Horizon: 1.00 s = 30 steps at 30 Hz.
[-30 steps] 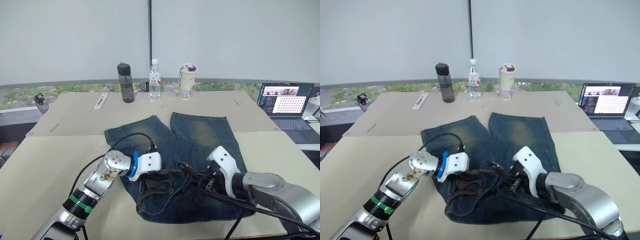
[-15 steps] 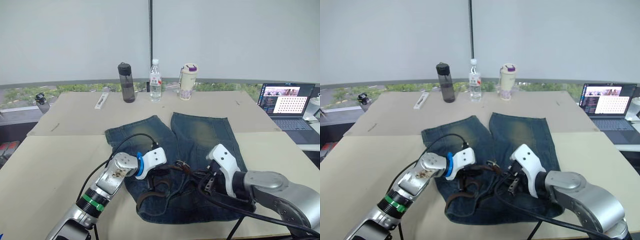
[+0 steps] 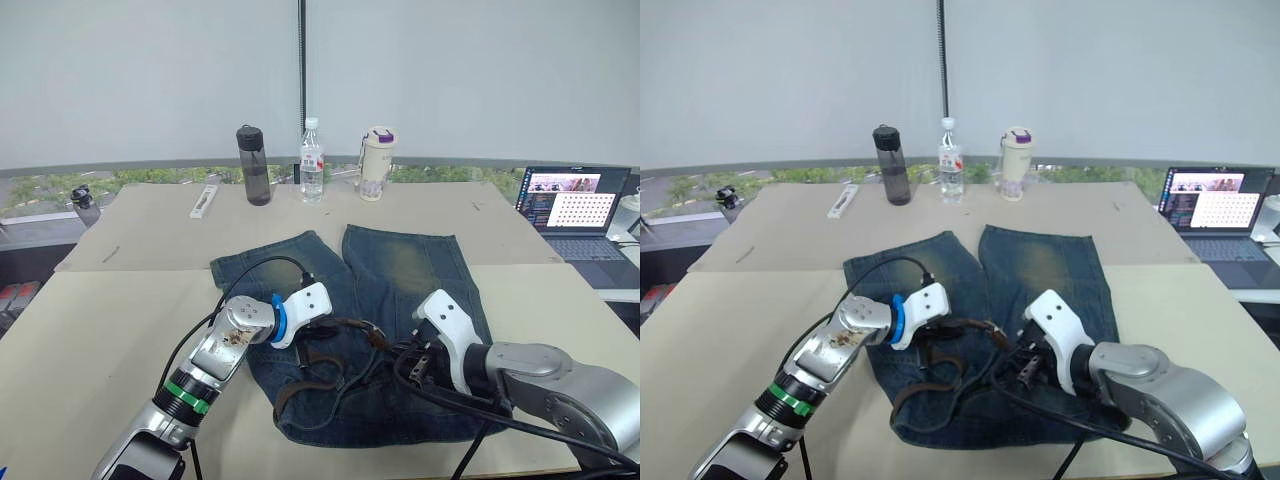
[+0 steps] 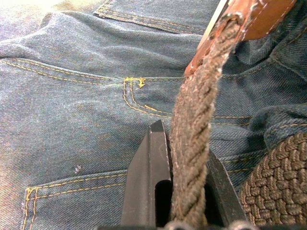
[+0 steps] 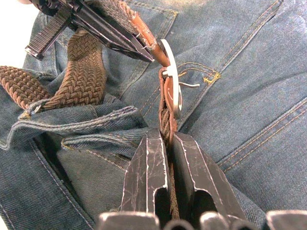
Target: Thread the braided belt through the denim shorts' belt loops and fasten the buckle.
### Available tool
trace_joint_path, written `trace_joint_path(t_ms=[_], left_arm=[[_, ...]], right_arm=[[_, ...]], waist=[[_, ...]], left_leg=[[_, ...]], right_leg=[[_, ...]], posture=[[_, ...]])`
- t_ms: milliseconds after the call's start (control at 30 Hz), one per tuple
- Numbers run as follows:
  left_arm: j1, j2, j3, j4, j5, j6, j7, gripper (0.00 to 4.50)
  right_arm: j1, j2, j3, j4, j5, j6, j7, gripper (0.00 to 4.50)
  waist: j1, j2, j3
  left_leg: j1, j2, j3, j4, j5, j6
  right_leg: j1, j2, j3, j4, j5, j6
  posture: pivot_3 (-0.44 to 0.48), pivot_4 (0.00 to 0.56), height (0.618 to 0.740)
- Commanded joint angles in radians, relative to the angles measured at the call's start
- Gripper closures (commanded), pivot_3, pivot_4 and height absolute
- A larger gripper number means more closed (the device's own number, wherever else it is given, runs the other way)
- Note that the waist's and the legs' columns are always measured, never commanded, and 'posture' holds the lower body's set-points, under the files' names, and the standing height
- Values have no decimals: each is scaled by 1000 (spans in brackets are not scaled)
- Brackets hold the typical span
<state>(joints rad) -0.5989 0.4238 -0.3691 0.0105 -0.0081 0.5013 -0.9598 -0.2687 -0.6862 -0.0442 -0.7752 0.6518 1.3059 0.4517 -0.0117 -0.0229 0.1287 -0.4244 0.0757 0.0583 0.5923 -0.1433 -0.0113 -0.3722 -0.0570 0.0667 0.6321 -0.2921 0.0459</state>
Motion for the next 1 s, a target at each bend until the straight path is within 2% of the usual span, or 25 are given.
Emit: trace_joint_path(t_ms=[33, 267, 567, 833, 1000], left_arm=[[-11, 1, 19, -50, -18, 7, 6, 4500], [11, -34, -16, -68, -26, 6, 4, 4500], [-23, -104, -14, -7, -75, -105, -60, 4500], [-20, -102, 0, -2, -113, -120, -118, 4500], [-3, -82, -1, -14, -86, 2, -78, 4500]], right_arm=[[-16, 11, -6, -33, 22, -10, -3, 4414], [-53, 74, 49, -32, 20, -6, -31, 4414], [-60, 27, 161, -32, -29, -55, -14, 4414], [-91, 90, 141, 32, -64, -74, -54, 4414], [-93, 89, 118, 29, -89, -66, -67, 4414]], waist=[[0, 0, 0], [-1, 0, 0], [0, 0, 0], [-1, 0, 0], [0, 0, 0]], left_leg=[[0, 0, 0, 0, 0, 0], [0, 0, 0, 0, 0, 0], [0, 0, 0, 0, 0, 0], [0, 0, 0, 0, 0, 0], [0, 0, 0, 0, 0, 0]], right_leg=[[0, 0, 0, 0, 0, 0], [0, 0, 0, 0, 0, 0], [0, 0, 0, 0, 0, 0], [0, 0, 0, 0, 0, 0], [0, 0, 0, 0, 0, 0]], posture=[[0, 150, 740], [0, 150, 740], [0, 150, 740], [0, 150, 740], [0, 150, 740]])
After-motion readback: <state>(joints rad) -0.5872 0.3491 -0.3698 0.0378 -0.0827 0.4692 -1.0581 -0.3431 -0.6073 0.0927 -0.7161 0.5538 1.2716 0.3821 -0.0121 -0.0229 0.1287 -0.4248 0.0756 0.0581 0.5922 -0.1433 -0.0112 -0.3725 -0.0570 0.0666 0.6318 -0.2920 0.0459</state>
